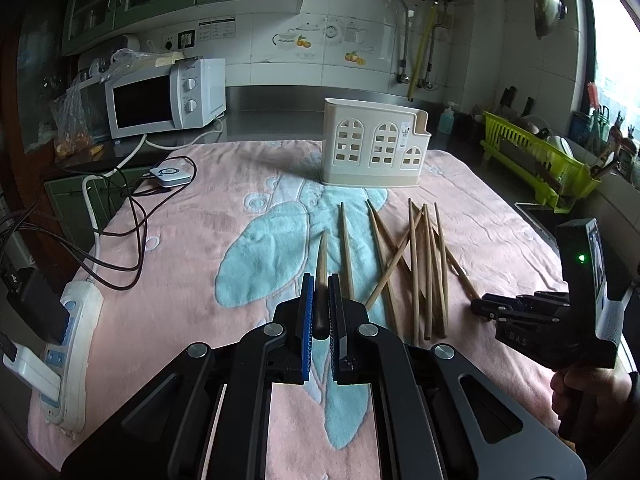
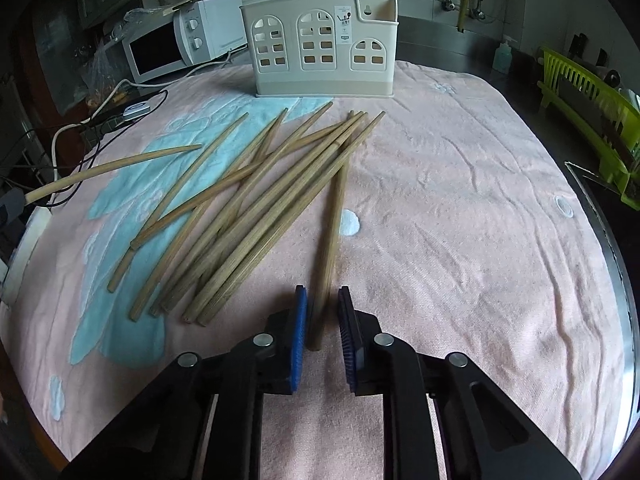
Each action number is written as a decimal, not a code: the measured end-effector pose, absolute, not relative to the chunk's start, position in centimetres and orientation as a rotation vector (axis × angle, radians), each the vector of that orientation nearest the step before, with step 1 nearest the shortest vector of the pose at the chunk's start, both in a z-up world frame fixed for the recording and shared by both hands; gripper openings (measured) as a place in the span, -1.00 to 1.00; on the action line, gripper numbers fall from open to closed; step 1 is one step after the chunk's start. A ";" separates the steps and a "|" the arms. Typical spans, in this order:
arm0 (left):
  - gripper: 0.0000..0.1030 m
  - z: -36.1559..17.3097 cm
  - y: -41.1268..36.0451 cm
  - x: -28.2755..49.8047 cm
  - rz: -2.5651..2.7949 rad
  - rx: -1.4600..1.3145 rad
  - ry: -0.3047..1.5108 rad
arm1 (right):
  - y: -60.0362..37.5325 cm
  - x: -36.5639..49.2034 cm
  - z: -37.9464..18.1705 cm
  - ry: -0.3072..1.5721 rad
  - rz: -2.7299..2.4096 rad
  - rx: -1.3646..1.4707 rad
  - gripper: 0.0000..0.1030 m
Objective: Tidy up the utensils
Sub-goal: 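Grasp a chopstick with the right tool while the left tool holds its chopstick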
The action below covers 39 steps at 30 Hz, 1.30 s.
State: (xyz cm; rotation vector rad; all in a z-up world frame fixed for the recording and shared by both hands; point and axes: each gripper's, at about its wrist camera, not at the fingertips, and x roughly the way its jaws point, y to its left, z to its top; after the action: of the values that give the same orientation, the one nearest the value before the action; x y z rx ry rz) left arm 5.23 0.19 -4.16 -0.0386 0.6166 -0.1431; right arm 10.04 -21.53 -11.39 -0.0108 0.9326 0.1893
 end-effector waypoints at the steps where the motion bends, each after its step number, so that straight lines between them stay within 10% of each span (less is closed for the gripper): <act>1: -0.90 -4.1 0.1 5.2 -0.145 -0.038 0.616 | -21.7 10.1 -11.4 0.932 0.182 -0.008 -0.83; 39: -0.89 -3.2 1.4 6.6 -0.164 -0.060 0.630 | -25.4 11.6 -0.3 0.632 0.191 0.009 -0.87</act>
State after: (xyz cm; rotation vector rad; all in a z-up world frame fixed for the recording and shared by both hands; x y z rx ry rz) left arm 6.65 1.44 -3.19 -0.0603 0.6300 -0.1635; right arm 11.64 -25.37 -0.29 0.0093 0.6317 0.1913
